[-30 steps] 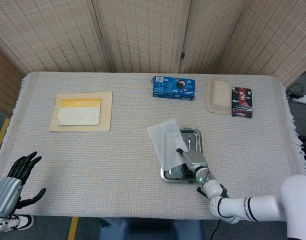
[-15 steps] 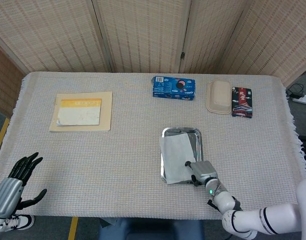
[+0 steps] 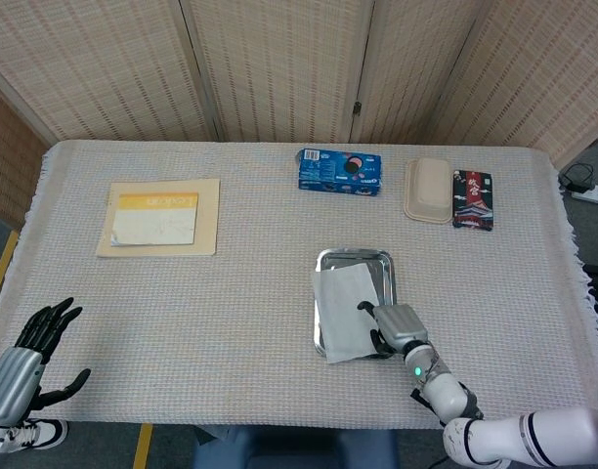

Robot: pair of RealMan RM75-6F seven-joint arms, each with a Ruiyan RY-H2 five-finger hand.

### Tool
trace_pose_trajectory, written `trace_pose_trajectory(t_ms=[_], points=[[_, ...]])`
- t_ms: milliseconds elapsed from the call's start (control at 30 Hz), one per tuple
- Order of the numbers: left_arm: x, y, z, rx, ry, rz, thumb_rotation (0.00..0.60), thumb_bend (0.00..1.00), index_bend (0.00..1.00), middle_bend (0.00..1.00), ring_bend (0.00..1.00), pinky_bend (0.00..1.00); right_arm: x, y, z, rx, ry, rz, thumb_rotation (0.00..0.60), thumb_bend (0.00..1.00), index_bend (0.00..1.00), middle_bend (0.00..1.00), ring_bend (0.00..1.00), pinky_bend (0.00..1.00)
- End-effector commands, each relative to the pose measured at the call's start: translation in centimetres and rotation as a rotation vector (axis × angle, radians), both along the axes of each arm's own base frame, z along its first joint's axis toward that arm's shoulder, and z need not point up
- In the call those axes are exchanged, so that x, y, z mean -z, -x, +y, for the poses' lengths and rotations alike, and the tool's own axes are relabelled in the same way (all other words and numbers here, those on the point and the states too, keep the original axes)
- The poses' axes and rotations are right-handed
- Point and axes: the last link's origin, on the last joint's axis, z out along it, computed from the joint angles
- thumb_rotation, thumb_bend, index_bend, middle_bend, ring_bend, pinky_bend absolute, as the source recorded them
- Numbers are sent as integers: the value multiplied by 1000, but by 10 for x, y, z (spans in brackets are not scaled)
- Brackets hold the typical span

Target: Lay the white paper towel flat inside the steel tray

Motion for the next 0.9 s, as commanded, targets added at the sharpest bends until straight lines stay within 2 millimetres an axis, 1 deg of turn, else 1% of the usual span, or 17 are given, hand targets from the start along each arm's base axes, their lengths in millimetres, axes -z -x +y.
trace_pose_trajectory(t_ms=[33, 167, 267, 400, 533, 900], points=[[1, 0, 1, -2, 2, 3, 600, 374, 0, 0, 0, 0, 10, -6, -10, 4, 0, -39, 600, 694, 196, 1000, 1000, 1000], [1, 0, 1, 0, 0, 3, 600, 373, 0, 0, 0, 0, 27, -13, -19, 11, -20, -56, 600, 695, 196, 1000, 1000, 1000], [1, 0, 1, 0, 2, 0, 600, 374, 0, 0, 0, 0, 37, -16, -23, 16, -33, -61, 600, 695, 196, 1000, 1000, 1000], [0, 0, 0, 2, 3, -8, 600, 375, 0, 0, 0, 0, 44, -17, -25, 19, -45, -54, 600, 695, 196, 1000, 1000, 1000], [-1, 0, 0, 5, 7, -9, 600, 377, 0, 0, 0, 0, 46, -16, -27, 26, -40, -47, 600, 694, 196, 1000, 1000, 1000], [0, 0, 0, 2, 11, -9, 600, 378, 0, 0, 0, 0, 43, -3, -36, 66, 7, -38, 600, 694, 195, 1000, 1000, 1000]])
